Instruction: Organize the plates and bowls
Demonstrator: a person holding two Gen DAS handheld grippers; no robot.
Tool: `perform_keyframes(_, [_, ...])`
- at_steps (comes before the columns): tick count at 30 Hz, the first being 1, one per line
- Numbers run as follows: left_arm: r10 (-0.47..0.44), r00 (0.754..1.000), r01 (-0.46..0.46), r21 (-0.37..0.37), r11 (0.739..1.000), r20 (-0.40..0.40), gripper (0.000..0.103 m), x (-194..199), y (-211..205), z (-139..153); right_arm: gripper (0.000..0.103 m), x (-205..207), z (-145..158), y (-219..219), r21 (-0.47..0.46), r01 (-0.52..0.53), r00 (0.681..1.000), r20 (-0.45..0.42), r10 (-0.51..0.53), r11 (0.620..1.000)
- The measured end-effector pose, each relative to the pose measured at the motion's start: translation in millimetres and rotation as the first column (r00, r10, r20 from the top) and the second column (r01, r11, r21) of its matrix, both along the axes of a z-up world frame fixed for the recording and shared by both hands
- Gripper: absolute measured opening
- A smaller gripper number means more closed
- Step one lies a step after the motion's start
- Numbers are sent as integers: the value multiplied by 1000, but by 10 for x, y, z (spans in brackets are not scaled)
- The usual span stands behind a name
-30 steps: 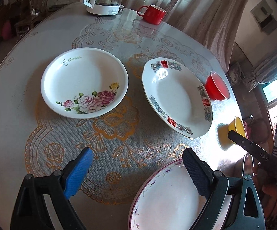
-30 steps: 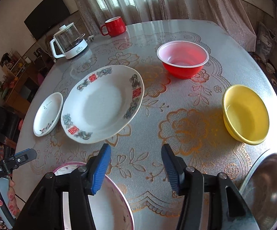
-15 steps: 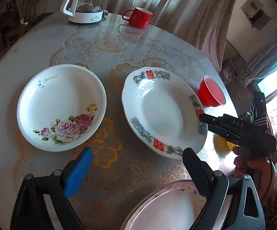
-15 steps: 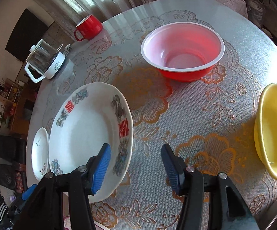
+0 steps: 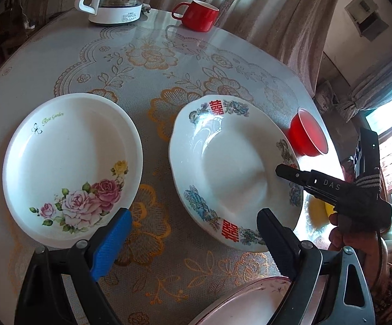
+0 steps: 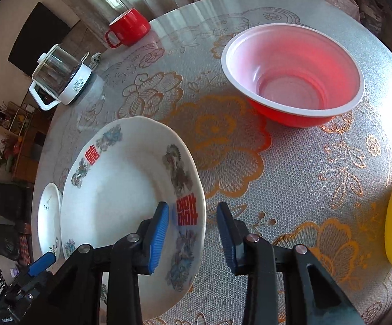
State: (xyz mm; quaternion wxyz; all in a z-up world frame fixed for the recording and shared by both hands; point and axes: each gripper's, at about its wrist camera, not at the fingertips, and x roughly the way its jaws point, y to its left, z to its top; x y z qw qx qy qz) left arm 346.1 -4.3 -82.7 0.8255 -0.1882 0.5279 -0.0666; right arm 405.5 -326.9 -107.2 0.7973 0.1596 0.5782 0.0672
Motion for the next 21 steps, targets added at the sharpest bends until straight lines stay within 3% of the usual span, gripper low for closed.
perform_keyframes(4, [-3, 1000, 3, -4, 1000, -7, 93, 43, -32, -20, 25, 9, -11, 83, -11, -49, 999, 5, 49, 999])
perform_keyframes(13, [1, 1000, -1, 18, 1000, -4, 93, 96, -22, -22, 25, -18, 6, 100, -34, -52, 999, 13, 53, 998])
perform_keyframes(21, [5, 1000, -5, 34, 999, 13, 93, 228, -32, -19, 25, -120, 105, 171, -119, -63, 996, 55, 70, 991])
